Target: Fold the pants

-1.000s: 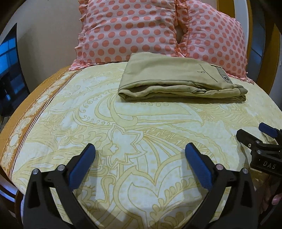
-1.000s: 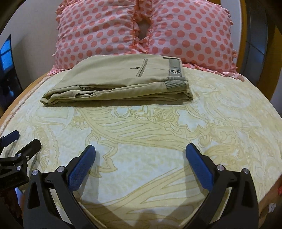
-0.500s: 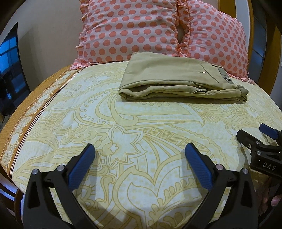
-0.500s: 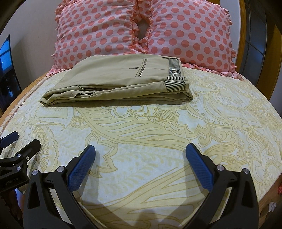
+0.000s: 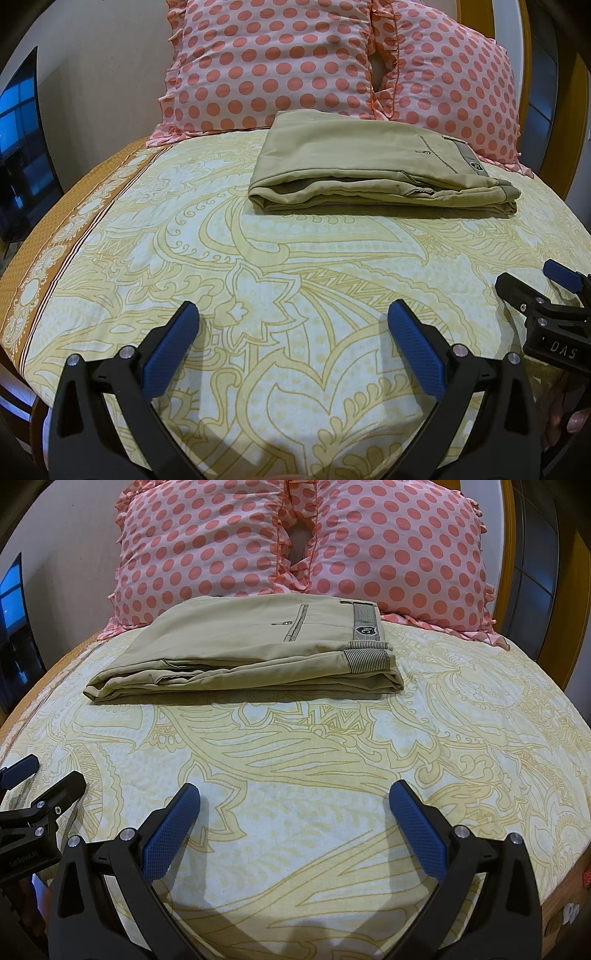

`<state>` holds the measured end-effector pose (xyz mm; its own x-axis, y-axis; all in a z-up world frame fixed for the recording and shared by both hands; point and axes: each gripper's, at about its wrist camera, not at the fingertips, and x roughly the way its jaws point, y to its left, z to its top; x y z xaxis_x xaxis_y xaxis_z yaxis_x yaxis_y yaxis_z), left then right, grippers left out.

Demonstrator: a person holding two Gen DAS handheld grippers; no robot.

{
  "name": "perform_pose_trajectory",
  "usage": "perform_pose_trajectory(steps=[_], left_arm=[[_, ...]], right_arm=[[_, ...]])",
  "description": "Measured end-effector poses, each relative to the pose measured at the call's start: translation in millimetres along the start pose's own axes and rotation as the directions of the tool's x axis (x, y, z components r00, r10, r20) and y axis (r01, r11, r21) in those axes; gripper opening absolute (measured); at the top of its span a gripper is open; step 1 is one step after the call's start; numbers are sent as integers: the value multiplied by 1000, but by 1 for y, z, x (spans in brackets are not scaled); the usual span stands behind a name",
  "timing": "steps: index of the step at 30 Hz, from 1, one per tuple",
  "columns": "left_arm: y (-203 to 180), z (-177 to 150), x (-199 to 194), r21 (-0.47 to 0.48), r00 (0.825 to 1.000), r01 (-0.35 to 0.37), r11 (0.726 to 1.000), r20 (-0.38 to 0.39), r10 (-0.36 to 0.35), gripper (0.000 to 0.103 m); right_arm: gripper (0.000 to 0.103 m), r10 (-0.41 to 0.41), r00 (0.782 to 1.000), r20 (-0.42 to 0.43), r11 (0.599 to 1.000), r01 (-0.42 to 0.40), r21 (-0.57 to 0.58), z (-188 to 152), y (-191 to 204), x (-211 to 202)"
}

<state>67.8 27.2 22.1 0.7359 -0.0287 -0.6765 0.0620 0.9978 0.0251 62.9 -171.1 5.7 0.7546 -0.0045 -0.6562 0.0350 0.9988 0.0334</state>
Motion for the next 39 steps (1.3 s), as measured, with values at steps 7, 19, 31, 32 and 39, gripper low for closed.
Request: perform_pose_trajectory(steps=[7, 19, 31, 32, 39], left_arm=[[1, 0, 0, 0, 1000, 1, 1000, -1, -1, 101], [1, 0, 1, 2, 1000, 3, 1000, -1, -3, 101], [1, 0, 1, -1, 1000, 2, 1000, -3, -2, 101], [1, 0, 1, -3, 1000, 2, 1000, -3, -2, 101], [2, 1, 2, -6, 1000, -1, 1000, -1, 1, 101]], right_arm=[[102, 0, 1000, 0, 1000, 0, 0, 0, 0, 0], [102, -1, 1000, 0, 1000, 1, 0, 0, 0, 0], [102, -1, 1000, 2, 1000, 1, 0, 0, 0, 0], [102, -1, 1000, 2, 1000, 1, 0, 0, 0, 1], [102, -2, 1000, 2, 1000, 2, 1, 0, 1, 1]])
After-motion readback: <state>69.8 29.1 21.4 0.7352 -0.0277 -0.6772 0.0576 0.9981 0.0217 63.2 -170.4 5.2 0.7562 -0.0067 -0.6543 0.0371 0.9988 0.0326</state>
